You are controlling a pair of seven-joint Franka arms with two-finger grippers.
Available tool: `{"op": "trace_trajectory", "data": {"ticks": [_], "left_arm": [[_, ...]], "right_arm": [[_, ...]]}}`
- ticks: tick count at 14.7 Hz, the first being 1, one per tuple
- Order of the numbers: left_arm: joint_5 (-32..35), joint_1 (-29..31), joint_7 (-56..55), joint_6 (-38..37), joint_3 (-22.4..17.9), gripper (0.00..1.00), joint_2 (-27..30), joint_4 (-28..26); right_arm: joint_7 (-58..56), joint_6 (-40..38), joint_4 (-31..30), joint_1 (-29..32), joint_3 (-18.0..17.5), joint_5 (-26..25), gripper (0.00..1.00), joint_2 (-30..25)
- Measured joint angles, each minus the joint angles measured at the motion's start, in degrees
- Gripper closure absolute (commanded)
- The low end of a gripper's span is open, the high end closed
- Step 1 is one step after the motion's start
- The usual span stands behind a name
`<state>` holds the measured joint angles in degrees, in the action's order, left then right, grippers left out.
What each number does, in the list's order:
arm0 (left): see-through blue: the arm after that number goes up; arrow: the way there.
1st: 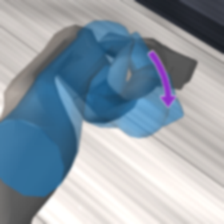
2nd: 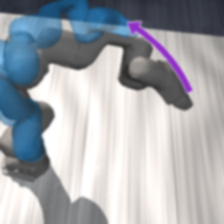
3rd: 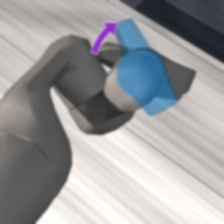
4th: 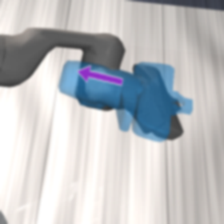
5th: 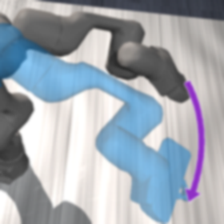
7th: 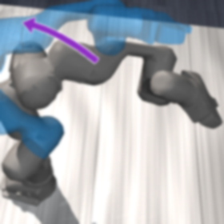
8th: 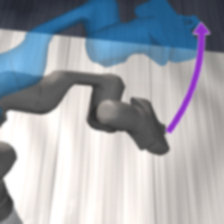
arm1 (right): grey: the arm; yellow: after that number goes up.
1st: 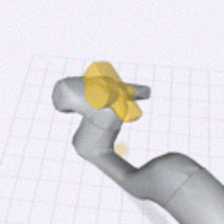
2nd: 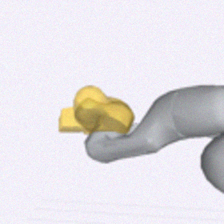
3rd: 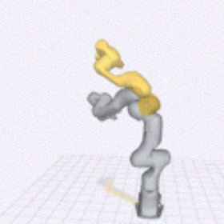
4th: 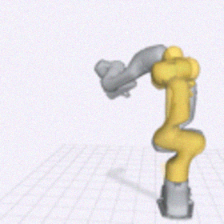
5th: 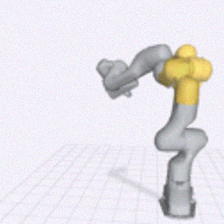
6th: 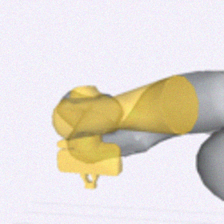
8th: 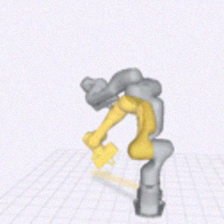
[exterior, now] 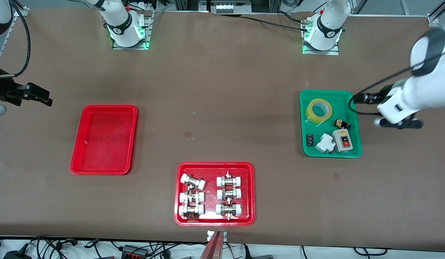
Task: Left arm passes tape to right arm into tray
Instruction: 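Move the left gripper down over the tape roll in the green tray, then lower the left gripper onto the tape rim and close on it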
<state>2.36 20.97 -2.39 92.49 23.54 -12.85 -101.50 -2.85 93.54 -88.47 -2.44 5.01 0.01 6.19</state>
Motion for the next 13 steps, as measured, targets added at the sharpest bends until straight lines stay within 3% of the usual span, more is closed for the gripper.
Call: {"op": "trace_trajectory", "data": {"ticks": [4,10,13], "left_arm": [[0.00,-0.02,0.00,8.25,0.03,0.00,-7.76,-6.43],[0.00,1.22,0.00,25.16,0.00,0.00,-7.69,-21.86],[0.00,1.35,0.00,26.65,0.00,0.00,-7.67,-23.29]], "right_arm": [[0.00,0.05,-0.03,0.00,0.00,0.00,0.00,0.04],[0.00,0.10,-0.05,0.00,0.00,0.00,0.00,0.05],[0.00,0.10,-0.08,0.02,0.01,0.00,0.00,0.06]]}}
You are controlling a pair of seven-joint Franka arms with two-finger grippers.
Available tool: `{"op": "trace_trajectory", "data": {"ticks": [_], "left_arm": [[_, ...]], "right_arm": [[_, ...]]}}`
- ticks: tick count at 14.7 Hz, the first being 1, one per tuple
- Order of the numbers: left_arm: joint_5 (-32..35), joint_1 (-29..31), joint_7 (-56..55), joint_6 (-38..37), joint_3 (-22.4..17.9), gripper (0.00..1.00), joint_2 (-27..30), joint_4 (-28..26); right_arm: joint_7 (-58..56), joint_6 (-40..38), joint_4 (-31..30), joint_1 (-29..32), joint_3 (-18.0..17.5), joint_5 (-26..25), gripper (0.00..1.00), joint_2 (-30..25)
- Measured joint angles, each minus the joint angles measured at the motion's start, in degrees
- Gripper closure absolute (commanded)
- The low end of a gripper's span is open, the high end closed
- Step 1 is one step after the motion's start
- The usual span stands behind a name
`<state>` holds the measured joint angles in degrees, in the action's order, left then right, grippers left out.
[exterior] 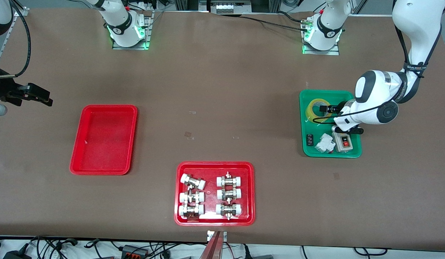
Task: Left arm passes tape to right arm into tray
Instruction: 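Lower the left gripper onto the tape rim and close on it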
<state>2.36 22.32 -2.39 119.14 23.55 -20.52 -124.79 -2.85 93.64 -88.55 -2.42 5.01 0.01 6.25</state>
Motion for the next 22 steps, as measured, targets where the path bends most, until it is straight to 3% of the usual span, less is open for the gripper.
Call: {"op": "trace_trajectory", "data": {"ticks": [8,15,19,22], "left_arm": [[0.00,0.15,0.00,2.43,-0.03,0.11,-0.13,-0.52],[0.00,0.98,0.00,3.56,-0.15,0.43,-0.44,-1.14],[0.00,1.61,0.00,3.68,-0.15,0.46,-0.70,-1.19],[0.00,1.72,0.00,3.79,-0.15,0.54,-0.99,-1.20]], "right_arm": [[0.00,-0.01,0.00,0.02,0.02,0.00,0.00,0.00],[0.00,-0.06,-0.03,0.04,0.03,0.00,0.00,0.00],[0.00,-0.09,-0.04,0.04,0.03,0.00,0.00,0.00],[0.00,-0.10,-0.04,0.04,0.03,0.00,0.00,0.00]]}}
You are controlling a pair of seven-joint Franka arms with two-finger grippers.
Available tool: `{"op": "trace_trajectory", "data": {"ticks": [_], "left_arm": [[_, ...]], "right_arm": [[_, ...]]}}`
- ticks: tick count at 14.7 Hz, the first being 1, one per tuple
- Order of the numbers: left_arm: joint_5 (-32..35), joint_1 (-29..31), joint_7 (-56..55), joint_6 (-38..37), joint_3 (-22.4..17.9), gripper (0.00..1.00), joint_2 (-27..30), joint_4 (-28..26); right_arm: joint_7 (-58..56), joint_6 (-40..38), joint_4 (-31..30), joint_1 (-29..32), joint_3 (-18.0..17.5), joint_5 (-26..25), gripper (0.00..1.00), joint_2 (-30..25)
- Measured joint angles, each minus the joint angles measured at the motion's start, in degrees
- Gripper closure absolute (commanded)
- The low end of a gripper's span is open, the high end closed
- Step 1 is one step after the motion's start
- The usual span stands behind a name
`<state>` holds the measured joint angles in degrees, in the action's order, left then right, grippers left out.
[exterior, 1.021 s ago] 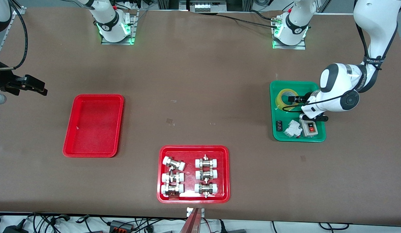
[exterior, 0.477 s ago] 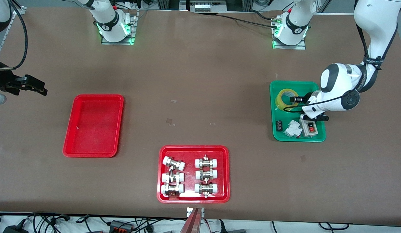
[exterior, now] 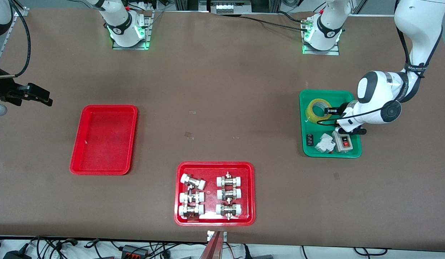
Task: Left arm passes tape to right arm into tray
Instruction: 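Lower the left gripper onto the tape rim and close on it, then lift the tape with the left gripper while the right gripper approaches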
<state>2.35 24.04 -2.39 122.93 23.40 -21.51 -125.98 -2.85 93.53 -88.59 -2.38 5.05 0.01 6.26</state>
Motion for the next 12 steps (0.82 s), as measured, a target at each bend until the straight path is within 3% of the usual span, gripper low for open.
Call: {"op": "trace_trajectory", "data": {"ticks": [2,6,10,12], "left_arm": [[0.00,0.00,0.00,0.04,0.00,0.65,-0.08,-0.03],[0.00,-0.01,0.00,0.06,0.12,0.97,-0.09,-0.05],[0.00,0.00,-0.01,-1.34,0.16,0.99,0.07,0.68],[-0.58,0.03,-0.01,-7.14,0.32,0.99,0.39,4.14]], "right_arm": [[0.00,0.00,0.00,0.00,0.00,0.00,0.00,0.00],[0.00,-0.01,-0.01,0.00,0.00,0.00,0.00,0.00],[0.00,-0.01,-0.02,0.00,0.00,0.00,0.00,0.00],[0.00,-0.01,-0.03,0.00,0.01,0.00,0.00,0.00]]}}
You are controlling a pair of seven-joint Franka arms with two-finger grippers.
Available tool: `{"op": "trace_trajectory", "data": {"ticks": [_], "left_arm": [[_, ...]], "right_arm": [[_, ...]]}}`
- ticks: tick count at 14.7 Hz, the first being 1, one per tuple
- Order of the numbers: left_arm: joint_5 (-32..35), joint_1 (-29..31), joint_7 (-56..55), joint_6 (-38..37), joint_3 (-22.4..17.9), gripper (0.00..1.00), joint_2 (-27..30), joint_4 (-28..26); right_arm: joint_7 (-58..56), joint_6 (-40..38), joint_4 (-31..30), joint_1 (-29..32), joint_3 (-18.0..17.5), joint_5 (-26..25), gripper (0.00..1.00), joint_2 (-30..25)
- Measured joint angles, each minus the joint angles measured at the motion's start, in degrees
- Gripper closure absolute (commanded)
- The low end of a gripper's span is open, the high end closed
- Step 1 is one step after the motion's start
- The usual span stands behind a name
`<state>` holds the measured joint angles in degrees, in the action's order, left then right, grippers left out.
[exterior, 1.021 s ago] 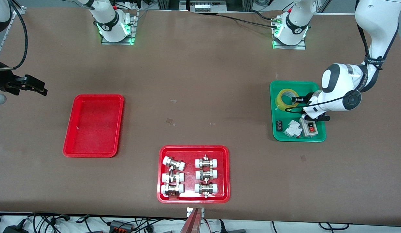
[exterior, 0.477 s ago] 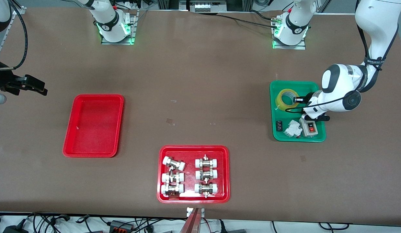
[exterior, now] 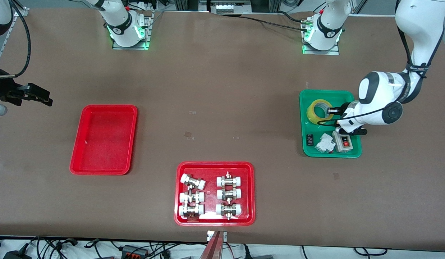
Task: Left arm passes tape to right arm into tray
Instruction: 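Lift the tape with the left gripper while the right gripper approaches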
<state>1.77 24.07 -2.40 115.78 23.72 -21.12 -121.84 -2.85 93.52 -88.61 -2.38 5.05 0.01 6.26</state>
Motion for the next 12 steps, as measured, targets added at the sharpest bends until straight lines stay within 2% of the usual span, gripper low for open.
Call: {"op": "trace_trajectory", "data": {"ticks": [4,6,8,12], "left_arm": [[-1.65,-0.64,-0.15,-18.92,5.50,0.99,0.99,15.77],[-1.78,-3.60,-0.71,-26.48,6.90,0.99,0.99,23.41],[-2.92,-6.04,-0.84,-29.70,7.81,1.00,0.81,28.08],[-9.24,-6.67,-1.07,-28.78,14.65,1.00,0.62,37.74]], "right_arm": [[0.00,0.00,-0.01,-0.01,-0.01,0.00,0.00,0.00],[0.00,-0.05,-0.01,-0.11,-0.10,0.04,0.00,0.00],[0.00,-0.11,-0.02,-0.76,-0.30,0.23,0.00,0.05],[-0.09,-1.72,-1.15,-3.55,-0.60,0.68,0.00,2.50]]}}
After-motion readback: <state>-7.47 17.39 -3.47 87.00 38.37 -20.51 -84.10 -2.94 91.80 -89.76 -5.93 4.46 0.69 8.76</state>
